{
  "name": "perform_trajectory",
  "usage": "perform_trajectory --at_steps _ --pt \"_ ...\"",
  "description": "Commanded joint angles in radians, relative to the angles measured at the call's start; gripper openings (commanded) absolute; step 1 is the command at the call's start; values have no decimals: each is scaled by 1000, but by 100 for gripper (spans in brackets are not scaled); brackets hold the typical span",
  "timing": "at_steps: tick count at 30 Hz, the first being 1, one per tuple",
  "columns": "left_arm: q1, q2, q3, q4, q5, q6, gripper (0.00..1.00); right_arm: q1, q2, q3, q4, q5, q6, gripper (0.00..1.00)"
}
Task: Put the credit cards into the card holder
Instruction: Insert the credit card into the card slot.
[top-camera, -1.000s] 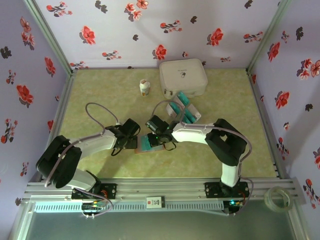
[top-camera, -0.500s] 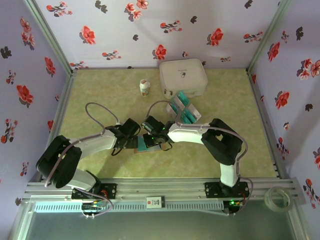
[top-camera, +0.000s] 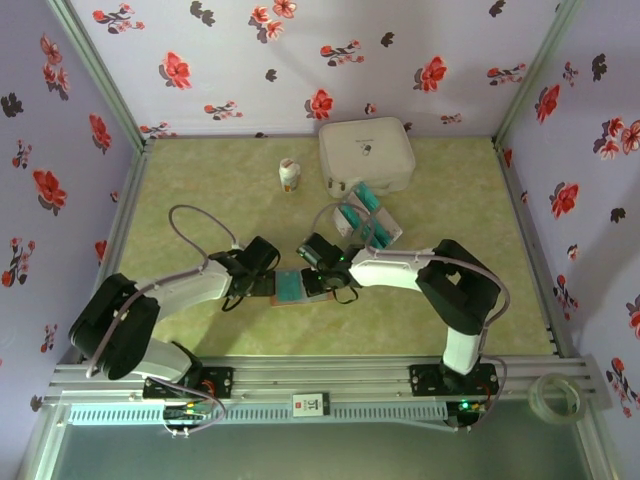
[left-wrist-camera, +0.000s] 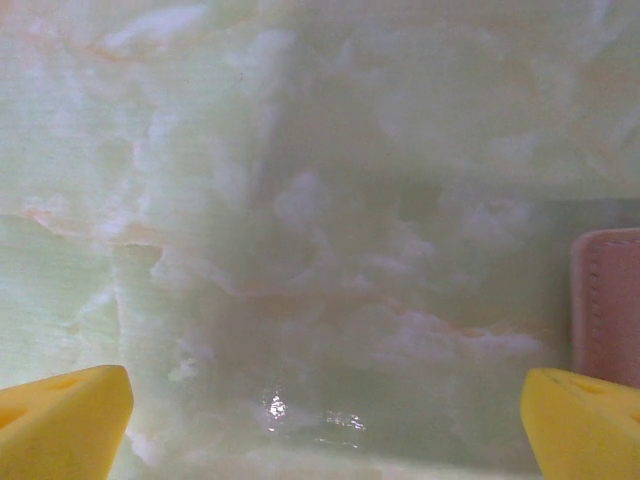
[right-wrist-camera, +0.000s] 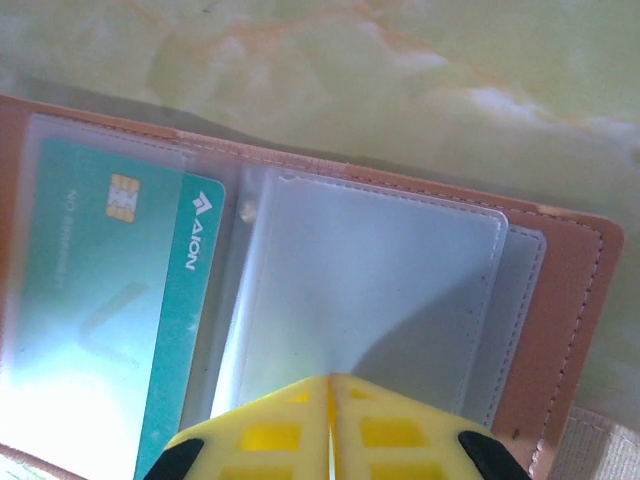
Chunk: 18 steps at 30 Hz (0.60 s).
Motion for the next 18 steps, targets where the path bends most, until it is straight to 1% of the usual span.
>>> perform_trajectory --at_steps 1,10,18 --pt "16 -31 -3 -33 -16 28 100 -8 -43 -24 -10 27 13 8" --pt "29 -32 0 -36 -20 33 100 -6 -93 13 -6 2 17 8" --pt "30 -8 -1 -28 -16 27 100 7 -13 72 13 -35 19 8"
